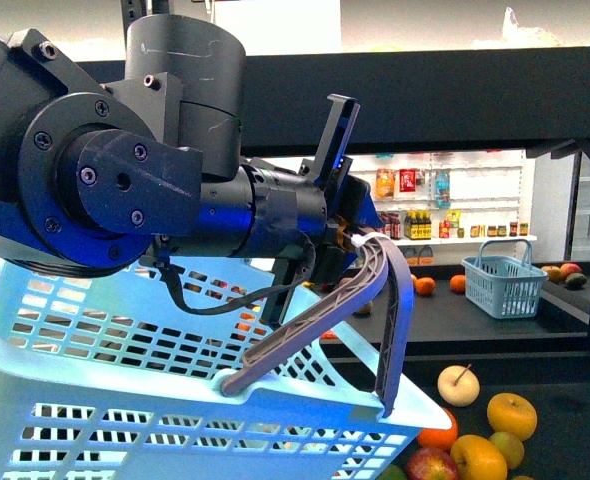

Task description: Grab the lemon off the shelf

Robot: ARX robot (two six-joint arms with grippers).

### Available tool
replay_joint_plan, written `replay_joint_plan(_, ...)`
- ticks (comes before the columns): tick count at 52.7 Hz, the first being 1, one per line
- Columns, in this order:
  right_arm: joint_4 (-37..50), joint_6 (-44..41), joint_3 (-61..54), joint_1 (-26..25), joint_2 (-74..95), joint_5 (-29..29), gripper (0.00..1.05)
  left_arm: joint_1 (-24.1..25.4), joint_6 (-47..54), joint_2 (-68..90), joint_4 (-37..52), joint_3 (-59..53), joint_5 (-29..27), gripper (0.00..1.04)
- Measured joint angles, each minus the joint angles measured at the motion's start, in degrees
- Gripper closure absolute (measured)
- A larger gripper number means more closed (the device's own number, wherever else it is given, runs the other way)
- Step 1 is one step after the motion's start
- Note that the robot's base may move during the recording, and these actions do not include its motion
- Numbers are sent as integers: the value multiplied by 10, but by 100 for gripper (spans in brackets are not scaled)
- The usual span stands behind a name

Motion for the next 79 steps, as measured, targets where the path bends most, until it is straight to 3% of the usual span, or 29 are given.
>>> replay_joint_plan(24, -63, 67, 52, -28, -253, -87, 51, 0, 0, 0, 0, 0, 0, 98)
replay_joint_plan(40, -121, 156, 117, 68, -317, -125, 51, 0, 0, 0, 0, 0, 0, 98)
replay_joint_plan(63, -103, 212, 42, 154, -370, -151, 51, 0, 0, 0, 0, 0, 0, 98)
replay_joint_plan(75, -102, 220, 23, 162, -377, -160, 9, 0, -2, 0, 0, 0, 0, 98)
replay_joint_plan(79, -100, 220, 22, 158, -378, -160, 7, 0, -2, 0, 0, 0, 1, 98)
